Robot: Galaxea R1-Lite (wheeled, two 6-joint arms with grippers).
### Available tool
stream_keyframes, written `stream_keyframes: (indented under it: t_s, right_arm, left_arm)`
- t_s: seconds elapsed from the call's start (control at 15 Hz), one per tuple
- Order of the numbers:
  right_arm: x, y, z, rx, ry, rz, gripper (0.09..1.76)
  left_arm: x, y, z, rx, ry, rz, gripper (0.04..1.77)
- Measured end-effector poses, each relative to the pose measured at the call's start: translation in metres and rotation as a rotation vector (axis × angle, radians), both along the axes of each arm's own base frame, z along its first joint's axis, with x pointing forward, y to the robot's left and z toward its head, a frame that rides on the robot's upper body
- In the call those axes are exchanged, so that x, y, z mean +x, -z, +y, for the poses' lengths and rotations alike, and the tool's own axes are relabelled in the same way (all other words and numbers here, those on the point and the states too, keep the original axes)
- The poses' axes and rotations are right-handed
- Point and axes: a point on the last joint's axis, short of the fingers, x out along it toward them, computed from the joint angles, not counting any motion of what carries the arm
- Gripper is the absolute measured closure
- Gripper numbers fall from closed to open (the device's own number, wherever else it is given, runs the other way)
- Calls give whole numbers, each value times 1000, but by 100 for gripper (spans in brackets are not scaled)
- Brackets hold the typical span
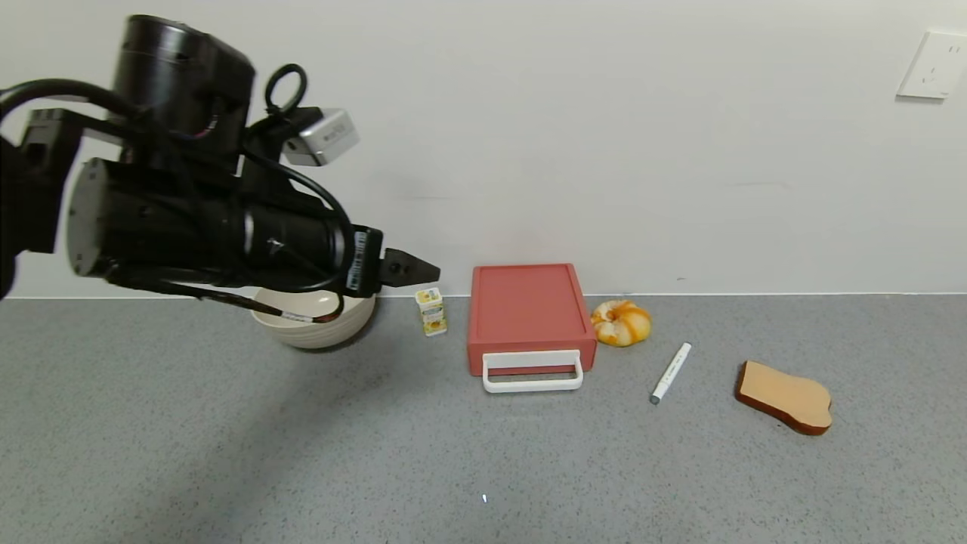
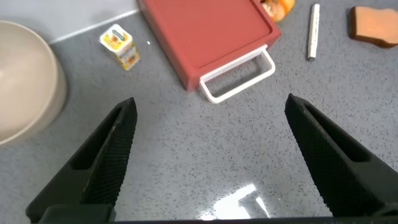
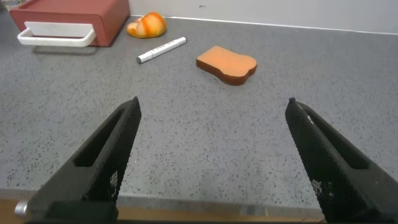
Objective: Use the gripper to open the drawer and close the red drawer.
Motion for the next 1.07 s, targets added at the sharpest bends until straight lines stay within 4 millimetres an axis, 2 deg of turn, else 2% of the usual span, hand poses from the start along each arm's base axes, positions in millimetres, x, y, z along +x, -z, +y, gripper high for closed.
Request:
stream_keyframes:
  t_s: [0.2, 0.4, 0.73, 1.07]
  right_arm:
    - [0, 0, 0, 0, -1, 0, 14]
    - [0, 0, 0, 0, 0, 0, 14]
    - [0, 0, 0, 0, -1, 0, 14]
    - [0, 0, 0, 1, 0, 0, 14]
  left_arm:
    - [-32, -2, 31, -20, -2, -81, 9]
    - [-67, -1, 51, -11, -11, -127, 9]
    - [-123, 1, 72, -7, -20, -201, 9]
    - [-167, 2, 90, -18, -84, -292, 9]
